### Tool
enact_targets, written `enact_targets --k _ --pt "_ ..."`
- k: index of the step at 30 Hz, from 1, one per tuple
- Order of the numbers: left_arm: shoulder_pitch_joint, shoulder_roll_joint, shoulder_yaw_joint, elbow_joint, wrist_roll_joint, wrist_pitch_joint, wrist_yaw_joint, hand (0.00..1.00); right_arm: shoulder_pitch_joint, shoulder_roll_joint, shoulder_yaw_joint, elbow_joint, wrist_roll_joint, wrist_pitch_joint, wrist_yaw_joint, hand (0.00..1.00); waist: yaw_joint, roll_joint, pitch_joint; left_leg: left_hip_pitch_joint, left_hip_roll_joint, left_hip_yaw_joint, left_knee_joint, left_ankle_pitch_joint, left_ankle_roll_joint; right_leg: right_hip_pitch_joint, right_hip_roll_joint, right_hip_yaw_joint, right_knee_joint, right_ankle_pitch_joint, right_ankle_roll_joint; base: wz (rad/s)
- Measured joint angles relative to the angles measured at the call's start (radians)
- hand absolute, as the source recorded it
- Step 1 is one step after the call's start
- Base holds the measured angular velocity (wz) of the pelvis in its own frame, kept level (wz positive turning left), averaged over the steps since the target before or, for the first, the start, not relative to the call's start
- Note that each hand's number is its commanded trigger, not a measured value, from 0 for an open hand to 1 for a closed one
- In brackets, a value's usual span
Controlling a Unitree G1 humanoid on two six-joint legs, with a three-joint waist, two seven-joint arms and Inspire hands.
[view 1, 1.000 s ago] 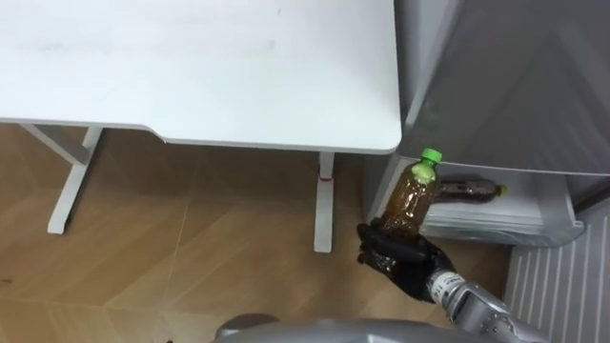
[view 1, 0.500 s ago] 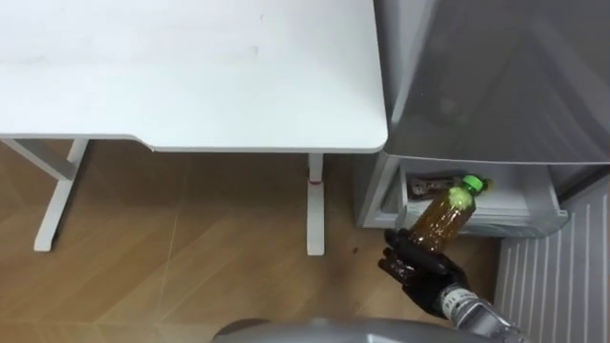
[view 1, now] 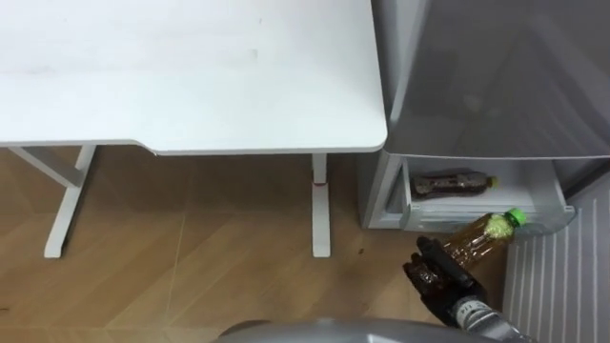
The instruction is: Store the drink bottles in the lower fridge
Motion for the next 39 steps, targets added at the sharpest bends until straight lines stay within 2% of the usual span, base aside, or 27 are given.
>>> enact_targets --k 2,9,12,16,20,22,30,32,33,34,39 --pt "-0.001 -0.001 0.0 0.001 0.0 0.0 -0.001 0.0 -0.001 0.005 0.0 0.0 0.029 -0.015 -0.009 1.0 0.001 0.0 -0.0001 0.0 0.0 0.0 0.001 0.0 0.0 0.0 0.0 0.0 0.0 0.0 0.0 0.0" --pt "-0.006 -0.001 0.01 -0.003 0.019 -0.005 -0.013 0.0 -0.016 0.009 0.0 -0.001 0.129 -0.03 -0.026 1.0 0.007 0.001 -0.0006 0.005 0.001 0.0 -0.002 0.0 0.0 0.002 0.001 0.004 0.001 0.0 0.0 0.0" --pt "-0.003 -0.001 0.009 -0.004 0.02 -0.021 -0.014 0.0 -0.019 0.009 0.0 -0.026 0.181 -0.038 -0.028 1.0 0.01 0.0 0.0001 0.004 0.001 0.002 -0.001 0.0 0.0 0.001 0.001 0.005 0.004 0.0 0.0 0.0" --pt "-0.01 0.001 0.022 -0.004 0.036 -0.041 -0.016 0.0 -0.025 0.006 -0.003 -0.094 0.255 -0.07 -0.028 1.0 0.017 0.001 0.001 -0.002 0.001 0.006 0.004 -0.001 0.0 0.0 0.001 0.01 0.0 0.0 0.0 0.0" --pt "-0.013 0.002 0.022 -0.004 0.037 -0.043 -0.016 0.0 -0.051 0.005 -0.007 -0.113 0.292 -0.083 -0.037 1.0 0.018 0.002 0.0022 -0.004 0.0 0.006 0.007 -0.001 0.001 -0.003 0.001 0.009 -0.001 0.0 0.0 0.0" --pt "-0.015 0.002 0.048 -0.004 0.035 -0.043 -0.019 0.0 -0.077 0.004 -0.022 -0.111 0.314 -0.083 -0.041 1.0 0.017 0.001 0.0028 -0.008 0.0 0.0 0.008 -0.001 0.001 -0.006 0.001 0.002 -0.001 0.0 0.0 0.06" --pt "-0.002 0.021 0.077 -0.003 0.031 -0.039 -0.017 0.0 -0.18 -0.058 -0.107 -0.109 0.353 -0.077 -0.057 1.0 0.014 -0.007 0.0026 -0.033 -0.008 -0.005 0.01 0.0 0.001 -0.016 -0.001 -0.007 0.0 -0.001 0.0 0.02" --pt "-0.016 0.026 0.077 -0.003 0.032 -0.037 -0.019 0.0 -0.229 -0.065 -0.13 -0.078 0.361 -0.086 -0.06 1.0 0.014 -0.012 0.0035 -0.044 -0.009 -0.011 0.014 0.0 0.001 -0.024 -0.002 -0.014 0.006 -0.001 0.0 0.09" --pt "-0.027 0.031 0.078 0.003 0.033 -0.033 -0.02 0.0 -0.24 -0.068 -0.131 -0.061 0.36 -0.078 -0.057 1.0 0.015 -0.014 0.0012 -0.062 -0.004 -0.01 0.025 0.0 0.001 -0.041 -0.002 -0.017 0.015 -0.001 -0.001 0.04" --pt "-0.048 0.034 0.078 0.019 0.033 -0.029 -0.02 0.0 -0.262 -0.065 -0.134 -0.041 0.362 -0.069 -0.058 1.0 0.013 -0.016 0.0027 -0.082 0.002 -0.009 0.035 0.0 0.001 -0.061 -0.002 -0.024 0.026 -0.001 -0.002 0.0" --pt "-0.148 0.036 0.078 0.043 0.028 -0.021 -0.018 0.0 -0.388 -0.065 -0.179 0.037 0.368 -0.064 -0.08 1.0 0.009 -0.013 0.0071 -0.21 0.004 -0.014 0.078 0.016 0.014 -0.2 -0.012 -0.023 0.102 0.002 -0.007 0.0"
